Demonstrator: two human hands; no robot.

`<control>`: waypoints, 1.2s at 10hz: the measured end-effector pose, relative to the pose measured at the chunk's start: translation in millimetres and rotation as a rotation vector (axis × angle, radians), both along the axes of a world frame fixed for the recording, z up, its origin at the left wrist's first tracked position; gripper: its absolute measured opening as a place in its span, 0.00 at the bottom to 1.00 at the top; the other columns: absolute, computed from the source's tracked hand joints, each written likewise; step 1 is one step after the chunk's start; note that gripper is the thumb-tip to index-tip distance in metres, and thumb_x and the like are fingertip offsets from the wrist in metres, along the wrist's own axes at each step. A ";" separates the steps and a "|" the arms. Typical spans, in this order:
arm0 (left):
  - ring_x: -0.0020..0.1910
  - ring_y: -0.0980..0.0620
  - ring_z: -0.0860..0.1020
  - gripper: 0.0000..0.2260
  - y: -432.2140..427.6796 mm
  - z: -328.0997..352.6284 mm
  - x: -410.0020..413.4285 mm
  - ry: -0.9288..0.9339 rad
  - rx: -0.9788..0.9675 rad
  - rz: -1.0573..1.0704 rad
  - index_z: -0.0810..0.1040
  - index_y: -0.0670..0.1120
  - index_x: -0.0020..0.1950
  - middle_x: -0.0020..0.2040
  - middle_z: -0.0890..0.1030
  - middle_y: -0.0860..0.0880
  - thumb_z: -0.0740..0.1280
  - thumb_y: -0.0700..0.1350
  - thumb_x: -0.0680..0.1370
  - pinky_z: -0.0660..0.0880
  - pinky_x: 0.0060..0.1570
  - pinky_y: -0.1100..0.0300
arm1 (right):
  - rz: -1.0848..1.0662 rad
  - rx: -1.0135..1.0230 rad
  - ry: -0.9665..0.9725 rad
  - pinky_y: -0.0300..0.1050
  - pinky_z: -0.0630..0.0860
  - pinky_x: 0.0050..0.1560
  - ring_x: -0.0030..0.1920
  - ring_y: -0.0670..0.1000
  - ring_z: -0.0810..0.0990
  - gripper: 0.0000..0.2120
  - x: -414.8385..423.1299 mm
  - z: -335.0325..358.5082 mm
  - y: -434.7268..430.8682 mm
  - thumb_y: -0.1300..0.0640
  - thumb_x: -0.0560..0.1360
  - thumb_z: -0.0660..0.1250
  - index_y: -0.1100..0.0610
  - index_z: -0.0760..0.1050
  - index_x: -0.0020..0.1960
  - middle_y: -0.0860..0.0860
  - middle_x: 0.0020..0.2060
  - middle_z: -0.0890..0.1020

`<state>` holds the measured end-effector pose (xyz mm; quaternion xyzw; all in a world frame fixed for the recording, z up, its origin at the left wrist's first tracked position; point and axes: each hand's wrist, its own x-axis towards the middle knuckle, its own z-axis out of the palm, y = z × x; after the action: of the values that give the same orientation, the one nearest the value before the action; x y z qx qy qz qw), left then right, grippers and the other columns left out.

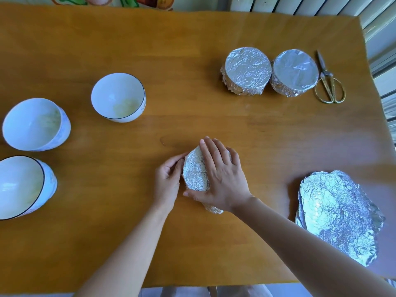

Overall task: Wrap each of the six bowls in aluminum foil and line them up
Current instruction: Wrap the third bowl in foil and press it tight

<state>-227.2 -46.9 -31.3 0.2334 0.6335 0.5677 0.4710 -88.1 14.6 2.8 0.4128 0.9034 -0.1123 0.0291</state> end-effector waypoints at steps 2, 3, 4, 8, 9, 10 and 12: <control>0.51 0.57 0.83 0.10 2.2 0.4 -0.7 0.062 -0.030 0.061 0.83 0.46 0.54 0.49 0.86 0.53 0.64 0.34 0.81 0.76 0.52 0.66 | -0.001 -0.009 -0.019 0.58 0.63 0.71 0.76 0.58 0.62 0.58 -0.6 0.0 -0.2 0.19 0.66 0.53 0.63 0.56 0.78 0.57 0.77 0.62; 0.46 0.63 0.82 0.08 2.5 3.5 -2.0 0.218 -0.037 0.005 0.81 0.44 0.53 0.47 0.84 0.54 0.64 0.34 0.81 0.75 0.48 0.70 | 0.004 -0.007 -0.027 0.58 0.62 0.71 0.76 0.58 0.62 0.58 -0.8 -0.1 -0.3 0.19 0.66 0.52 0.64 0.57 0.78 0.57 0.77 0.62; 0.45 0.60 0.82 0.08 3.4 -1.1 -10.3 0.350 -0.090 -0.094 0.83 0.44 0.53 0.46 0.85 0.55 0.65 0.36 0.81 0.77 0.47 0.64 | 0.010 -0.013 -0.031 0.59 0.63 0.71 0.76 0.58 0.62 0.58 -0.2 -0.2 -0.3 0.19 0.66 0.52 0.64 0.57 0.78 0.58 0.77 0.62; 0.73 0.57 0.67 0.26 14.0 27.9 -0.6 0.525 0.001 -0.149 0.73 0.46 0.71 0.73 0.71 0.51 0.50 0.58 0.81 0.63 0.71 0.62 | 0.025 -0.087 0.181 0.71 0.48 0.74 0.80 0.54 0.46 0.54 6.7 7.0 6.0 0.23 0.69 0.53 0.60 0.48 0.80 0.56 0.80 0.51; 0.77 0.53 0.61 0.27 14.6 36.7 -9.5 0.733 0.125 -0.328 0.69 0.45 0.74 0.77 0.64 0.50 0.54 0.60 0.81 0.61 0.74 0.47 | -0.012 -0.067 0.322 0.69 0.44 0.75 0.80 0.53 0.49 0.49 19.1 20.2 12.6 0.28 0.72 0.54 0.60 0.51 0.80 0.56 0.80 0.54; 0.81 0.49 0.44 0.42 23.8 51.8 -13.5 0.975 0.136 -0.767 0.57 0.51 0.80 0.82 0.46 0.51 0.64 0.70 0.72 0.50 0.77 0.40 | -0.151 -0.012 0.545 0.59 0.62 0.70 0.70 0.53 0.69 0.39 53.1 28.4 3.4 0.36 0.73 0.61 0.61 0.64 0.74 0.53 0.69 0.71; 0.75 0.49 0.25 0.60 42.2 57.3 -9.3 1.268 -0.053 -1.277 0.34 0.63 0.78 0.74 0.23 0.56 0.74 0.71 0.61 0.36 0.74 0.41 | -0.319 -0.268 0.606 0.39 0.72 0.42 0.41 0.42 0.71 0.25 92.4 -4.6 -52.6 0.41 0.69 0.70 0.53 0.63 0.57 0.40 0.47 0.68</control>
<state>-236.5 -4.6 26.0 0.7995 0.5370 -0.0523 0.2641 4.3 -38.0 -1.9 0.4891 0.7725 -0.3499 -0.2039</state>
